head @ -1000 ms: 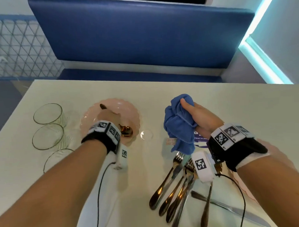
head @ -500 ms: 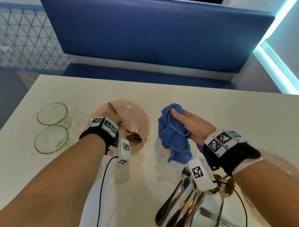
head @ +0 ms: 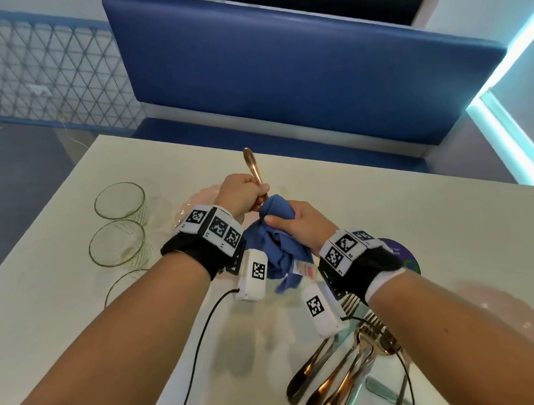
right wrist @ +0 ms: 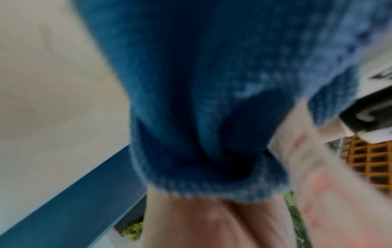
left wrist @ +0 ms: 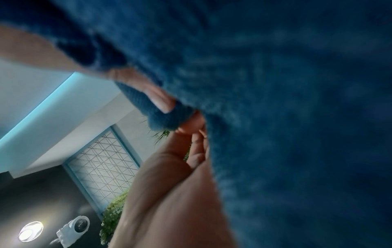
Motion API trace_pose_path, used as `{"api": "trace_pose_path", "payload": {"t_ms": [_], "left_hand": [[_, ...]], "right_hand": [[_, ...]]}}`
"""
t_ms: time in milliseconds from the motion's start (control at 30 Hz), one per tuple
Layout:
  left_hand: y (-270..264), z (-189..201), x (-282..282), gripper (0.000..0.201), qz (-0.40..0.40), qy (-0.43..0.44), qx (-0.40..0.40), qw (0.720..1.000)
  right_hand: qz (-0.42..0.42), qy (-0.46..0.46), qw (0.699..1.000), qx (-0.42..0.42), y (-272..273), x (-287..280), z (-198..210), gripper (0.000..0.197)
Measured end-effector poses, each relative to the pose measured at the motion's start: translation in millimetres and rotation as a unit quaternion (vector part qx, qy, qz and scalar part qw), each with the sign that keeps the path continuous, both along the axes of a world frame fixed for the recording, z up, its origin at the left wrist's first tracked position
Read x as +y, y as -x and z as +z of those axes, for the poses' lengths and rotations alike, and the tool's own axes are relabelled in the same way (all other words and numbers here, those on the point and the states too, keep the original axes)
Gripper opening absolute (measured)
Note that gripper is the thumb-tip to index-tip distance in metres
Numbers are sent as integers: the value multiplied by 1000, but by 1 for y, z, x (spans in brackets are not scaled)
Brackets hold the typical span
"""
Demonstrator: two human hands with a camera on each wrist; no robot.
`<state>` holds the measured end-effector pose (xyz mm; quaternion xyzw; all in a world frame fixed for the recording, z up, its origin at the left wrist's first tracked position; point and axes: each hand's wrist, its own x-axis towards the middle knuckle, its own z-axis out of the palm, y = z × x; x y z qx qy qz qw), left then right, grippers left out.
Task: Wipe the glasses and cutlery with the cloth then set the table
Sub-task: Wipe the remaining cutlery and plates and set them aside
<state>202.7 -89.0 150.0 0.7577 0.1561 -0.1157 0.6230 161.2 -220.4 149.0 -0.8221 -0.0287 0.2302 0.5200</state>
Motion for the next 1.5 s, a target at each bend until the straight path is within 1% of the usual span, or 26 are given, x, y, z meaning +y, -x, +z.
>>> {"api": "trace_pose_path", "payload": {"t_ms": [33,67,167,233,267,333,400,433,500,533,600,633,667,700,767,833,900,933,1000,1033,1067,1200,1267,1367,1433,1500], "left_hand": [[1,1,0,29,9,6,-4,1000],[3,1,0,30,16,12,-10,1000],[10,3,-4,31,34,28,-24,999],[16,7,-8,25,35,42,-34,998],[18,11,-9,18,35,54,-41,997],[19,24,-9,3,50,89,-55,993],[17,39,-3,11,61,100,-82,990],[16,46,-1,9,53,94,-101,989],[19,59,3,4,31,72,-138,987],[22,63,3,7,20,56,-149,987],[33,70,3,15,-18,14,-159,987],[39,72,2,17,-50,-11,-156,986],[47,74,0,19,-89,-31,-146,985],[56,75,-2,20,-128,-47,-128,982],[76,72,-14,23,-192,-60,-83,976],[94,65,-31,26,-220,-45,-50,973],[107,56,-47,29,-213,-6,-35,976],[111,51,-52,29,-202,4,-30,979],[117,44,-60,30,-184,9,-24,983],[119,41,-63,30,-184,12,-23,983],[123,39,-67,30,-190,14,-21,981],[142,30,-89,28,-241,9,-2,971],[147,24,-97,26,-250,8,5,968],[146,15,-105,22,-257,-7,-3,966],[144,13,-113,19,-251,-1,-10,968],[141,13,-119,25,-225,25,-16,974]], "right_hand": [[-5,-3,1000,-9,2,0,-1,12],[-10,-14,1000,-12,5,0,-3,8],[-41,-47,998,4,15,-5,-5,13],[-72,-61,996,3,21,-11,-6,6],[-84,-59,995,0,24,-16,-7,3],[-76,-53,996,-4,31,-26,-4,12],[-61,-51,997,-12,37,-37,3,28],[-68,-53,996,-16,39,-42,8,30],[-111,-81,990,-29,40,-54,20,18],[-141,-84,985,-56,38,-62,24,16],[-203,-57,970,-121,35,-77,34,21],[-229,-50,961,-144,33,-85,38,19],[-262,-53,950,-162,33,-91,41,12],[-298,-66,935,-181,32,-97,45,8],[-374,-80,896,-227,29,-106,49,16],[-418,-91,866,-259,30,-108,53,21],[-454,-165,843,-237,35,-106,50,29],[-472,-179,836,-217,37,-108,43,28],[-494,-175,831,-185,41,-111,31,18],[-502,-176,829,-172,42,-114,24,17],[-514,-181,823,-159,41,-118,15,18],[-551,-154,809,-134,50,-124,11,25],[-550,-155,815,-100,55,-129,12,25],[-519,-168,838,-16,61,-126,12,22],[-482,-191,854,47,64,-112,10,33],[-446,-222,864,71,73,-97,11,38]]}}
